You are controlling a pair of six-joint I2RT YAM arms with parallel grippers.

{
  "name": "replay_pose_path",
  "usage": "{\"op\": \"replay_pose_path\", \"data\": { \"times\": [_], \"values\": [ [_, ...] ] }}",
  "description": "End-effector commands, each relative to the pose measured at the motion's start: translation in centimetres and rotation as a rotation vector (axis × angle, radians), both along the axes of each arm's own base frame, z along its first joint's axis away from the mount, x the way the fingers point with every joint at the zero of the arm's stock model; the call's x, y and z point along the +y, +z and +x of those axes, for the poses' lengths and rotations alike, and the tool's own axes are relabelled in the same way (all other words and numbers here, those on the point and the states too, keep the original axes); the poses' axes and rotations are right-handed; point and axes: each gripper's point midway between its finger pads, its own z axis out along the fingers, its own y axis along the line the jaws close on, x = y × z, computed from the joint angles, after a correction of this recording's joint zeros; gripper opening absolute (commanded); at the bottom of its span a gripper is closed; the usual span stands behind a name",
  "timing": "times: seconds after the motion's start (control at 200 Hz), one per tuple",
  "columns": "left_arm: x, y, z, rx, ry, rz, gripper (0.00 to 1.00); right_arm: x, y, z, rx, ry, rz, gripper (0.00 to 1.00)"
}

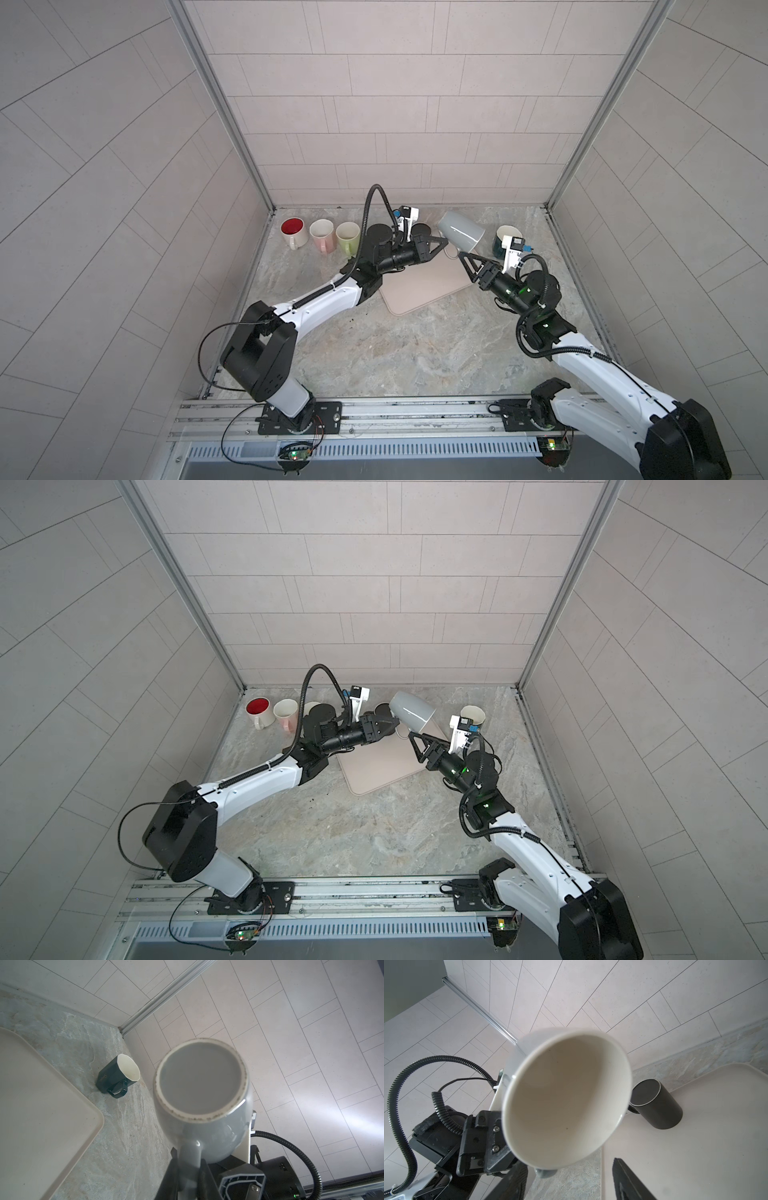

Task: Turn the mug right side up
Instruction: 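Lift and tilt the light grey mug with the left gripper while the right gripper approaches, then hold the light grey mug with the left gripper while the right gripper grips its rim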

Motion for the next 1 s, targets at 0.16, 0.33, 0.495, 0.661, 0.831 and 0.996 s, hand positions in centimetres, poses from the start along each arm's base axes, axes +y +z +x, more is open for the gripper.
{"op": "replay_pose_path", "data": {
  "times": [0.16,0.33,0.495,0.661,0.831,0.996],
  "values": [
    [0.0,6.0,-2.2,-0.147,-0.061,-0.136,0.0,0.3,3.1,-0.4,-0.058,0.028,0.076,0.66],
    [-0.6,5.7,-2.5,-0.136,-0.09,-0.146,0.0,0.5,3.2,-0.3,-0.053,0.038,0.083,0.65],
    [-1.1,5.4,-2.6,-0.127,-0.122,-0.142,0.0,0.8,3.2,-0.1,-0.047,0.048,0.087,0.6],
    [-1.6,5.0,-2.7,-0.116,-0.14,-0.142,0.0,1.1,3.4,0.2,-0.045,0.062,0.091,0.52],
    [-1.9,4.9,-2.8,-0.115,-0.151,-0.143,0.0,1.2,3.4,0.3,-0.043,0.062,0.093,0.4],
    [-2.0,4.7,-2.8,-0.112,-0.156,-0.14,0.0,1.2,3.2,0.4,-0.034,0.058,0.094,0.4]
  ]
}}
